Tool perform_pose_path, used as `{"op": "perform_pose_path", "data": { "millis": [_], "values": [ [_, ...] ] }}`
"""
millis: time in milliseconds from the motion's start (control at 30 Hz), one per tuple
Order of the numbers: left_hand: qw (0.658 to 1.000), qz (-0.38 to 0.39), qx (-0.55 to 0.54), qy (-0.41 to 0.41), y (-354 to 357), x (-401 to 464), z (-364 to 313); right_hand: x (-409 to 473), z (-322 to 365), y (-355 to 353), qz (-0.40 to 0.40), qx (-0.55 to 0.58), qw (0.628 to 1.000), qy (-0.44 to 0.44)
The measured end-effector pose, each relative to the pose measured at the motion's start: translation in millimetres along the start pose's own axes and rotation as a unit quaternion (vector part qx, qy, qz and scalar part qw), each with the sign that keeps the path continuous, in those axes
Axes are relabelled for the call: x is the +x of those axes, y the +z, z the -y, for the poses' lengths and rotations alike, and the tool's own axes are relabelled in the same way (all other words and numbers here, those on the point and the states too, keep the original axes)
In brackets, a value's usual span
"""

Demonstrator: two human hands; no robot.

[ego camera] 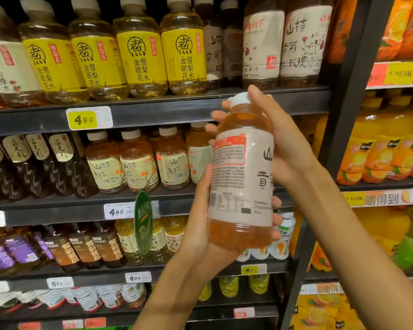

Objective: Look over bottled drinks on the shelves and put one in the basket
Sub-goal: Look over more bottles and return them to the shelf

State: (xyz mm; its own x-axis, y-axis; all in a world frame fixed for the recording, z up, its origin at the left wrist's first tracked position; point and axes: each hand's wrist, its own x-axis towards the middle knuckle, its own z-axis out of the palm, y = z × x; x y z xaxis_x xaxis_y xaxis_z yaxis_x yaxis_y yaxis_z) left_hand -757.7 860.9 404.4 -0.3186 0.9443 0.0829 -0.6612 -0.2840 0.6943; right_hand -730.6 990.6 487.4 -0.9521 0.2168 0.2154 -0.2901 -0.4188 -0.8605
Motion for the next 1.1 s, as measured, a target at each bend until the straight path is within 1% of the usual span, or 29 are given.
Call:
{"op": "perform_pose_path", "data": {
  "millis": [67,133,233,333,433,567,633,700,733,767,800,833,900,1000,1033,1100],
  "values": [
    [1.000,-0.007,0.002,-0.002,-4,-1,3,2,-2,-1,-0.016,0.001,1.000,-0.003],
    [0.999,-0.027,0.016,0.009,-5,-4,0,3,-2,-4,-0.055,-0.013,0.998,0.002],
    [1.000,-0.030,-0.007,-0.005,-1,-11,-6,6,-3,-11,-0.094,0.002,0.995,0.042],
    [0.998,-0.025,-0.055,-0.009,2,-18,-5,6,-7,-17,-0.087,0.024,0.990,0.106],
    [0.997,-0.041,-0.066,0.008,17,-20,-7,1,-17,-21,-0.068,0.035,0.985,0.154],
    [0.987,-0.140,-0.016,0.081,39,-9,-13,-2,-29,-23,-0.079,0.052,0.977,0.190],
    [0.971,-0.196,0.015,0.134,42,-3,-13,-1,-32,-23,-0.088,0.047,0.976,0.195],
    [0.962,-0.228,0.030,0.145,43,0,-10,-3,-33,-22,-0.090,0.039,0.976,0.192],
    [0.964,-0.227,0.024,0.134,41,-2,-7,-3,-33,-22,-0.090,0.036,0.977,0.190],
    [0.973,-0.203,0.004,0.113,36,-7,-5,-4,-32,-22,-0.090,0.034,0.977,0.189],
    [0.986,-0.145,-0.029,0.072,32,-14,-4,-4,-31,-22,-0.090,0.034,0.978,0.188],
    [0.993,-0.097,-0.063,0.032,30,-20,-4,-4,-30,-21,-0.091,0.032,0.978,0.184],
    [0.995,-0.061,-0.085,0.001,19,-26,-3,-2,-27,-20,-0.104,0.007,0.981,0.162],
    [0.997,-0.032,-0.073,-0.007,4,-24,1,-1,-21,-17,-0.127,-0.068,0.984,0.104],
    [0.998,-0.037,-0.056,-0.002,0,-22,2,-1,-19,-16,-0.124,-0.090,0.986,0.072],
    [0.997,-0.070,0.020,0.014,-9,-19,3,-3,-16,-16,-0.111,-0.143,0.984,0.004]
  ]
}}
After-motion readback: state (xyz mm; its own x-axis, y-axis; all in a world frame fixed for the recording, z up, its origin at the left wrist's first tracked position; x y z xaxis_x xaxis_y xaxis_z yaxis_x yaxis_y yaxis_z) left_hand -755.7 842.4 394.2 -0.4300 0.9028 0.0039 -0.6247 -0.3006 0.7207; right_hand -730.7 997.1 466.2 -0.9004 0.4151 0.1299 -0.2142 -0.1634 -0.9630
